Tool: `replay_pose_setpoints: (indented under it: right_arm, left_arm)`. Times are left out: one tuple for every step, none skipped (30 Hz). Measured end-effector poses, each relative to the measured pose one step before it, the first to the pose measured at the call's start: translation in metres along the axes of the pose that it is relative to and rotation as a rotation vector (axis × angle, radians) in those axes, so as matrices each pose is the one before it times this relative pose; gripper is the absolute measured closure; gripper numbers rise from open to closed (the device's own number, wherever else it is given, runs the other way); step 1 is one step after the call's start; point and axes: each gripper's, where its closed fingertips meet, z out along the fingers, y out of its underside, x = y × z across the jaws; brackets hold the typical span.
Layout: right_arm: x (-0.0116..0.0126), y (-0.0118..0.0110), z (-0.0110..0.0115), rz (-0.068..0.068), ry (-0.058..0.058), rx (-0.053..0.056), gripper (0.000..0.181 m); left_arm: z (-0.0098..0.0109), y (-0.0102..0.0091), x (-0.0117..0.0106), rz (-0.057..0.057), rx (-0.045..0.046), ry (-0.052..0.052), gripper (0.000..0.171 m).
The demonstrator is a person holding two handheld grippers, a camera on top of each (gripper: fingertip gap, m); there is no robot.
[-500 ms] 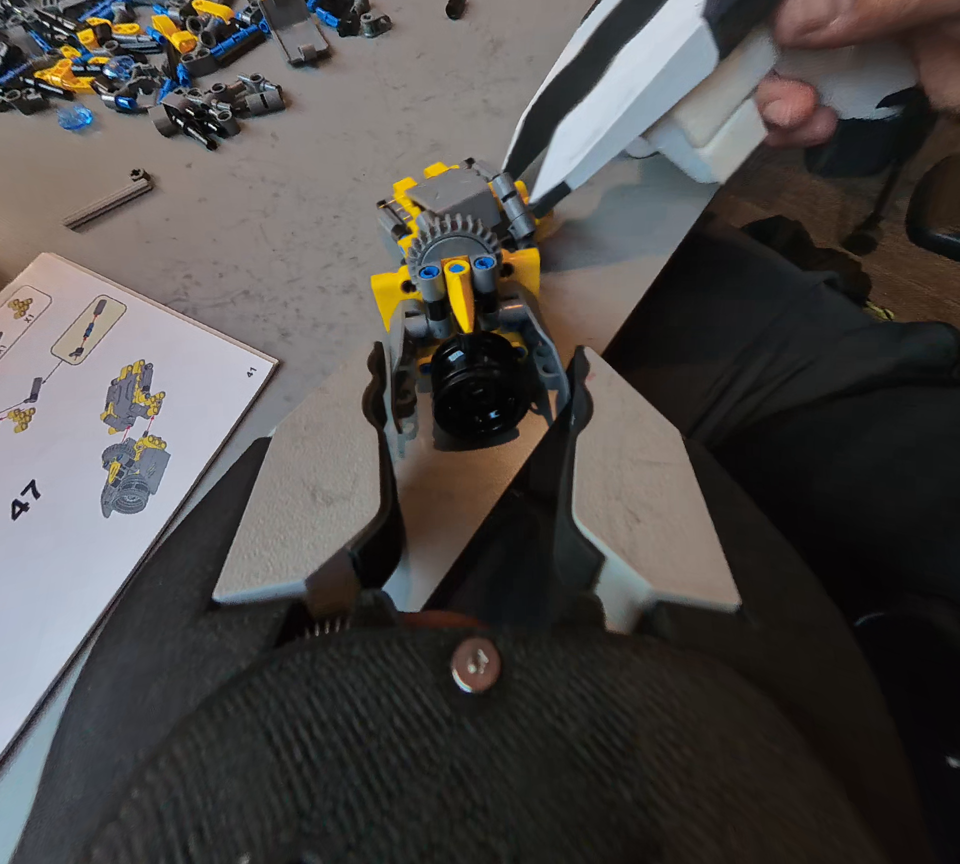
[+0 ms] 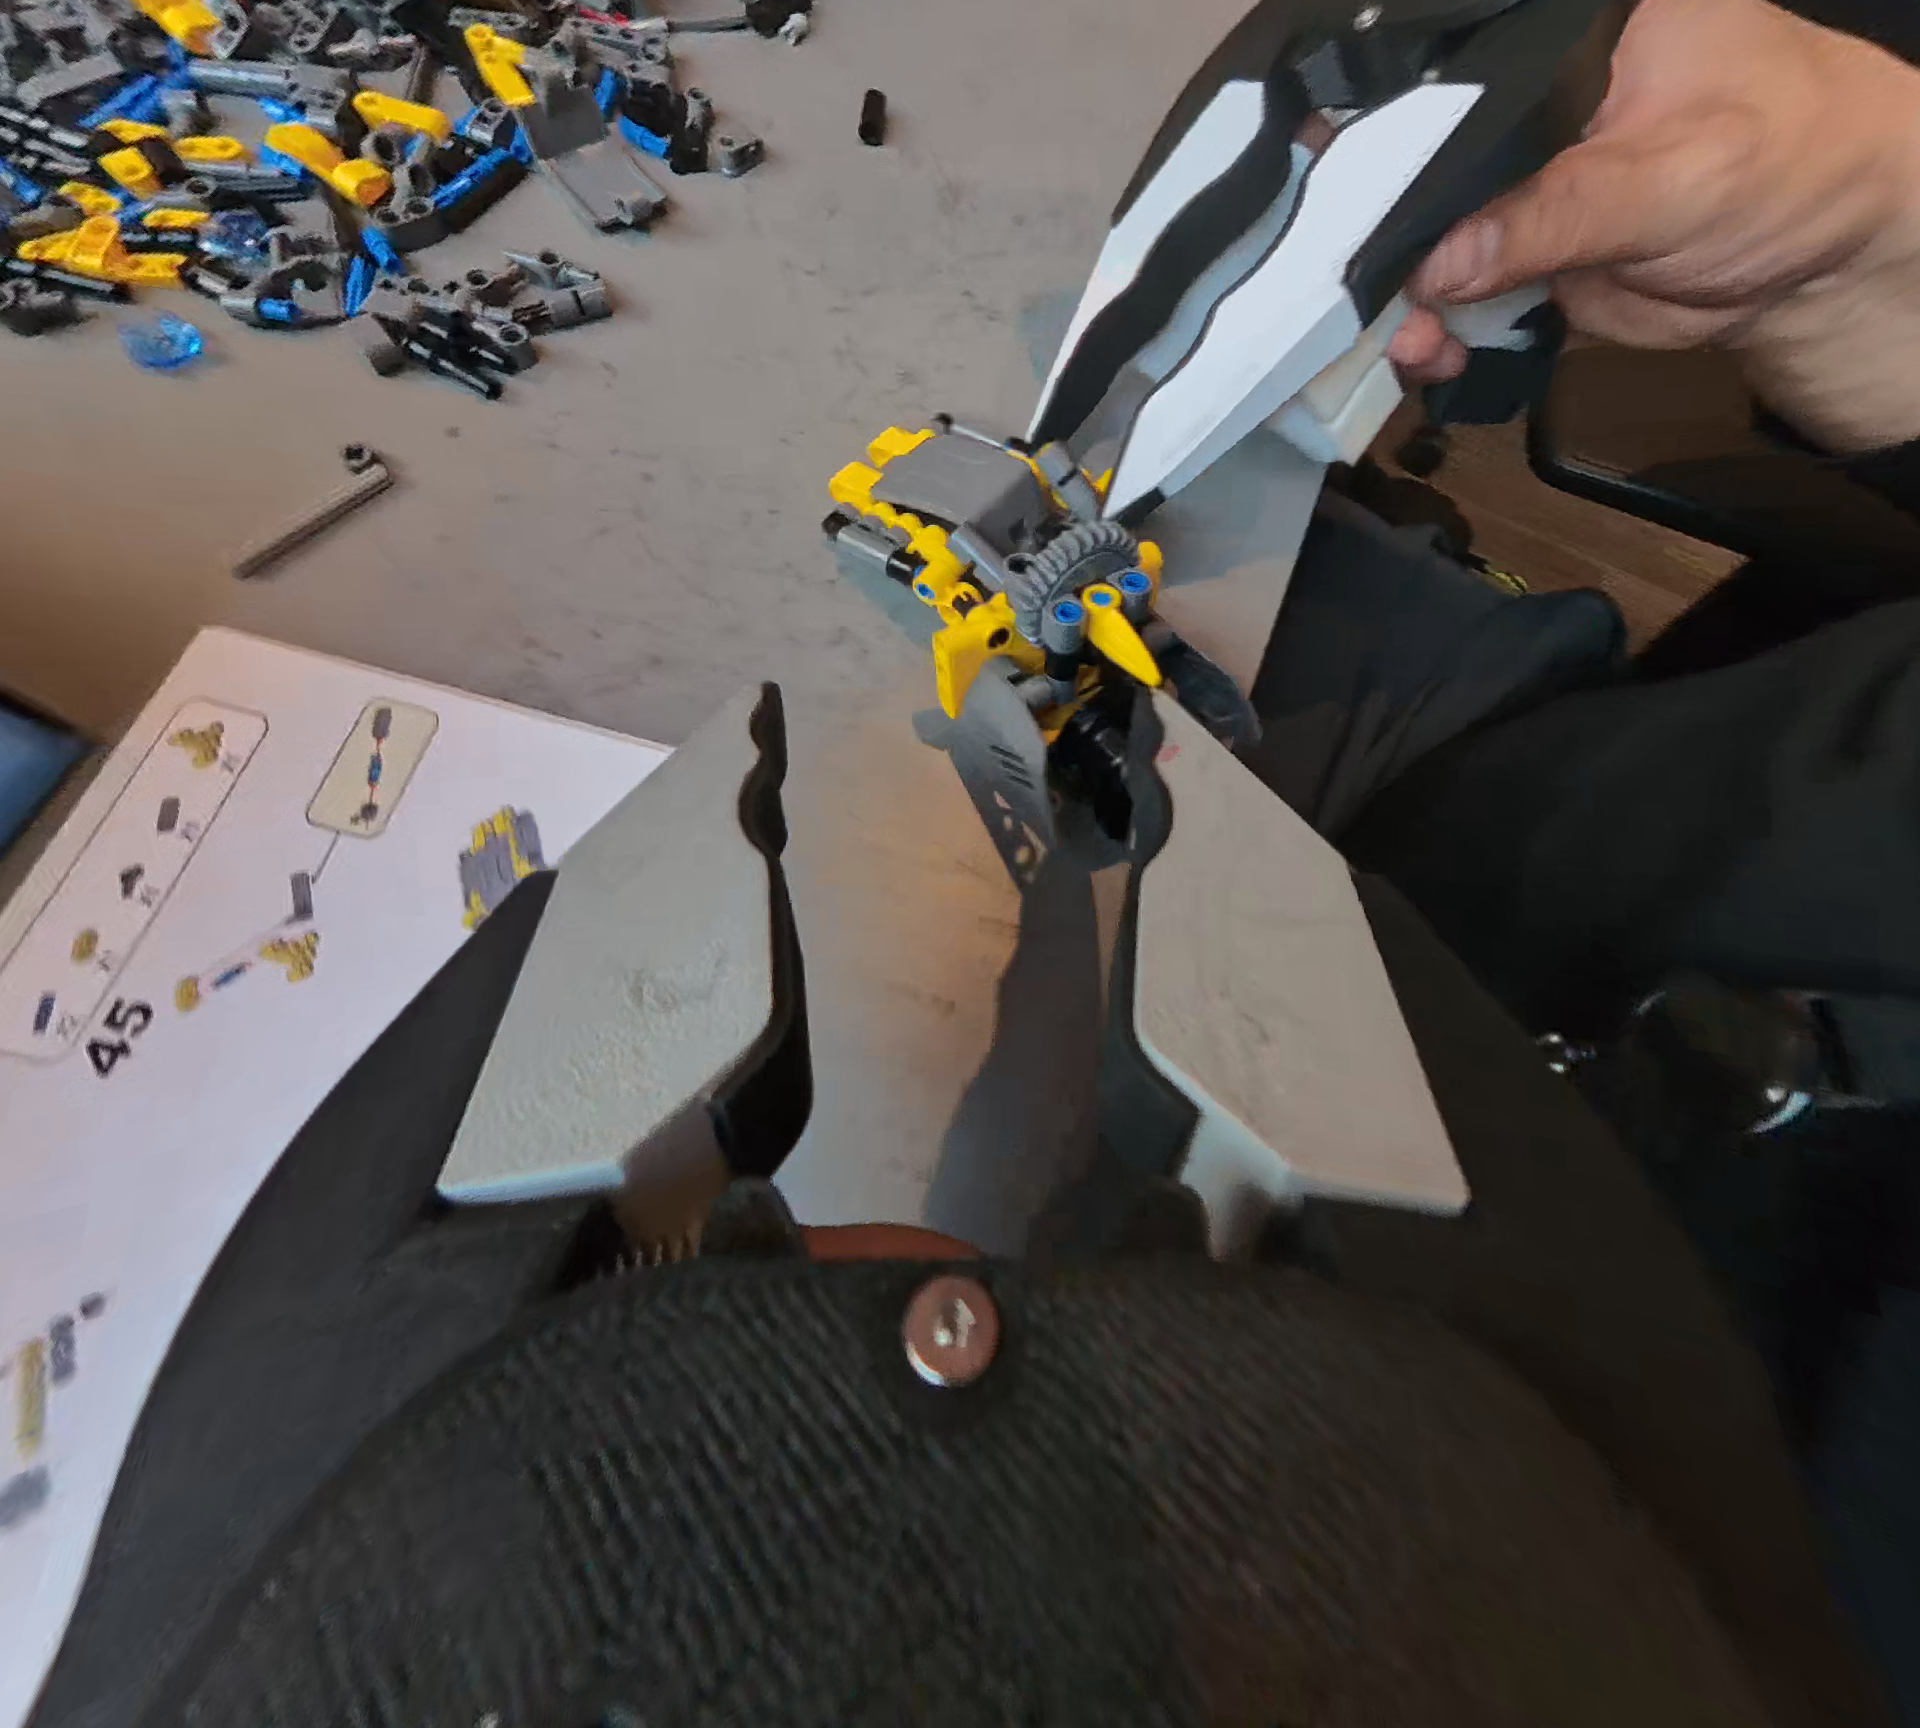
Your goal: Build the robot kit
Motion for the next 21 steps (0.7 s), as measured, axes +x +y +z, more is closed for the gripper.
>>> replay_pose_setpoints:
  right_arm:
    - [0.00059,0.00002,0.00182,-0.0116,0.0075,-0.0070,0.152]
    - [0.00036,-0.00011,0.00115,-0.0078,0.0053,-0.0040,0.154]
    - [-0.00033,0.00035,0.00099,-0.0085,-0.0008,-0.0056,0.157]
    - [-0.00076,-0.00008,0.00070,-0.0117,-0.0036,-0.0024,0.157]
    - [-0.00003,-0.00046,0.00056,-0.0094,0.0011,-0.0003,0.157]
    - [0.00022,-0.00076,0.00075,-0.0108,0.0022,0.0013,0.157]
    - [0.00042,-0.00100,0.00072,-0.0160,0.0039,0.0023,0.157]
    - [0.00145,-0.00130,0.00057,-0.0144,0.0116,0.0049,0.157]
    - [0.00209,-0.00164,0.00053,-0.0133,0.0153,0.0075,0.157]
    - [0.00162,-0.00156,0.00066,-0.0136,0.0118,0.0086,0.157]
    - [0.00114,-0.00139,0.00054,-0.0108,0.0081,0.0078,0.157]
    - [0.00047,-0.00108,0.00053,-0.0051,0.0030,0.0049,0.157]
    - [-0.00250,-0.00159,0.00023,-0.0032,-0.0156,0.0084,0.158]
    - [-0.00182,-0.00143,-0.00025,0.0019,-0.0121,0.0104,0.158]
    - [-0.00003,-0.00016,-0.00051,0.0064,-0.0055,0.0019,0.158]
    - [0.00065,-0.00004,-0.00088,0.0088,-0.0036,0.0014,0.158]
    - [0.00228,-0.00095,-0.00130,0.0126,0.0051,0.0077,0.158]
    - [0.00216,-0.00144,-0.00166,0.0127,0.0051,0.0118,0.158]
    - [0.00056,-0.00169,-0.00167,0.0063,-0.0026,0.0112,0.158]
    - [-0.00054,-0.00238,-0.00184,-0.0009,-0.0046,0.0132,0.158]
    - [-0.00010,-0.00333,-0.00203,-0.0051,0.0039,0.0174,0.158]
  left_arm:
    - [0.00119,-0.00011,-0.00270,0.0048,-0.00613,0.0351,0.109]
    - [0.00195,0.00181,-0.00147,-0.0103,-0.01653,0.0426,0.110]
    - [0.00262,0.00286,0.00082,-0.0212,-0.02097,0.0556,0.111]
    - [0.00298,0.00296,0.00023,-0.0308,-0.01888,0.0501,0.113]
    - [0.00311,0.00223,-0.00118,-0.0343,-0.01406,0.0373,0.114]
    - [0.00261,0.00028,-0.00026,-0.0309,-0.00233,0.0381,0.114]
    - [0.00176,-0.00213,-0.00001,-0.0318,0.00932,0.0362,0.114]
    - [0.00094,-0.00372,-0.00015,-0.0332,0.01546,0.0334,0.114]
    - [0.00027,-0.00455,0.00036,-0.0320,0.01785,0.0372,0.114]
    - [0.00037,-0.00411,-0.00109,-0.0375,0.01392,0.0320,0.115]
    - [0.00085,-0.00240,-0.00248,-0.0432,0.00249,0.0249,0.114]
    - [0.00124,-0.00118,-0.00202,-0.0384,-0.00602,0.0283,0.114]
    - [0.00136,-0.00140,-0.00125,-0.0280,-0.00340,0.0279,0.113]
    - [0.00117,-0.00190,-0.00113,-0.0250,-0.00148,0.0214,0.114]
    - [0.00086,-0.00218,0.00024,-0.0230,-0.00259,0.0258,0.113]
    - [0.00043,-0.00232,0.00137,-0.0202,-0.00225,0.0292,0.112]
    - [0.00014,-0.00188,0.00145,-0.0179,-0.00252,0.0267,0.111]
    - [0.00006,-0.00123,0.00105,-0.0135,-0.00406,0.0219,0.111]
    - [-0.00022,-0.00068,-0.00033,-0.0085,-0.00401,0.0105,0.111]
    - [-0.00026,-0.00082,-0.00177,-0.0065,-0.00148,-0.0012,0.111]
    - [0.00004,-0.00082,-0.00174,-0.0074,-0.00068,-0.0010,0.112]
